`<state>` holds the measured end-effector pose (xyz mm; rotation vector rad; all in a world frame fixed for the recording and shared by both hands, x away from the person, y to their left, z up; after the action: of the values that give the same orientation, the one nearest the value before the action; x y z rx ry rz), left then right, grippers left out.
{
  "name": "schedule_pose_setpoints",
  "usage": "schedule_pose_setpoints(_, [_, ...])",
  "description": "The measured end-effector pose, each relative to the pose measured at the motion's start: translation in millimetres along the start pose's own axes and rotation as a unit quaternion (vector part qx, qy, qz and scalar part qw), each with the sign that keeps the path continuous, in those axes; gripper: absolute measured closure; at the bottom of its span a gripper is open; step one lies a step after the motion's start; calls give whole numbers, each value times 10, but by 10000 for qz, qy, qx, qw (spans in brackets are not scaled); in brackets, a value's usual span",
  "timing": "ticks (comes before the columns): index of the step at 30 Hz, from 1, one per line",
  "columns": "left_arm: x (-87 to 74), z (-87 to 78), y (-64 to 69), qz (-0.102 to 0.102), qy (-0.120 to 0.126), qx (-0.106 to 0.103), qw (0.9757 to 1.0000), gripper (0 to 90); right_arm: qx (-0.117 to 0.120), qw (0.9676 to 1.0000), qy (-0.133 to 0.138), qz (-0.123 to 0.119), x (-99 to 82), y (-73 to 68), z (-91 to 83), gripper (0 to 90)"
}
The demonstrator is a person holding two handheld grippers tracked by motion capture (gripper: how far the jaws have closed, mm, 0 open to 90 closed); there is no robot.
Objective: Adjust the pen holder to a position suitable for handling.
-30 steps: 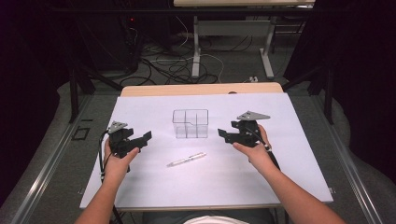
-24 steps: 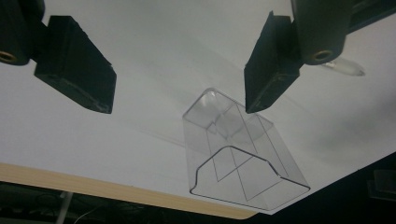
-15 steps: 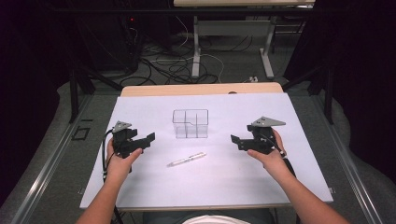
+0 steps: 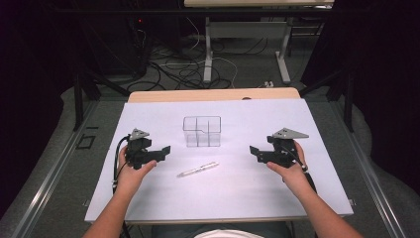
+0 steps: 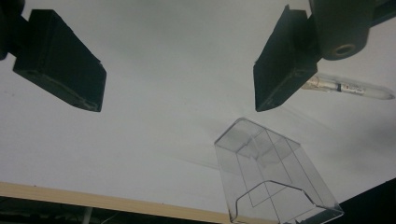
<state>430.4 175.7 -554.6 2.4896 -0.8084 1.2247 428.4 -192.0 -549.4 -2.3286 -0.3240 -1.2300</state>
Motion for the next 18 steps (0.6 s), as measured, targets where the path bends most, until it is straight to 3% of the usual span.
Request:
schedule_pose_setpoints(3, [-3,-15,34,296,-125,20,9995,166,-1,10000,-58,30,-32,17,24,171])
schedule_pose_setpoints(4, [-3,-15,34,296,-125,20,9995,166,3,10000,-57,16,-35,17,32,171])
schedule_pose_setpoints(6, [-1,-6,61,578,-256,71,9980,166,-11,10000,-59,-44,-39,22,45,171])
schedule_pose_setpoints(7, [-1,-6,61,578,-256,71,9980,166,-25,10000,-66,-39,-43,19,50,171])
schedule_pose_setpoints(9, [4,-10,89,779,-385,85,9962,167,-33,9999,-76,-80,-55,21,63,171])
schedule_pose_setpoints(12, [29,6,179,993,-388,130,9942,178,-20,9998,-99,-179,-75,18,80,171])
schedule_pose_setpoints(16, [42,20,258,1128,-429,69,9927,193,-35,9994,-158,-290,-98,5,93,171])
schedule_pose_setpoints(18, [42,29,300,1289,-496,45,9904,210,-33,9993,-170,-333,-106,7,99,171])
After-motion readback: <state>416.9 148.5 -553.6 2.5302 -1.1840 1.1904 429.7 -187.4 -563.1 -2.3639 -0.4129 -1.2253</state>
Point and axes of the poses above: each handheld gripper's, and its own axes: z roughly forward along the jaws, x roughly out of its top, y roughly to its right, the point moved 8 cm from there along z, roughly forward along the jaws, and after that the axes turned 12 degrees about z, right-handed, at the moved point
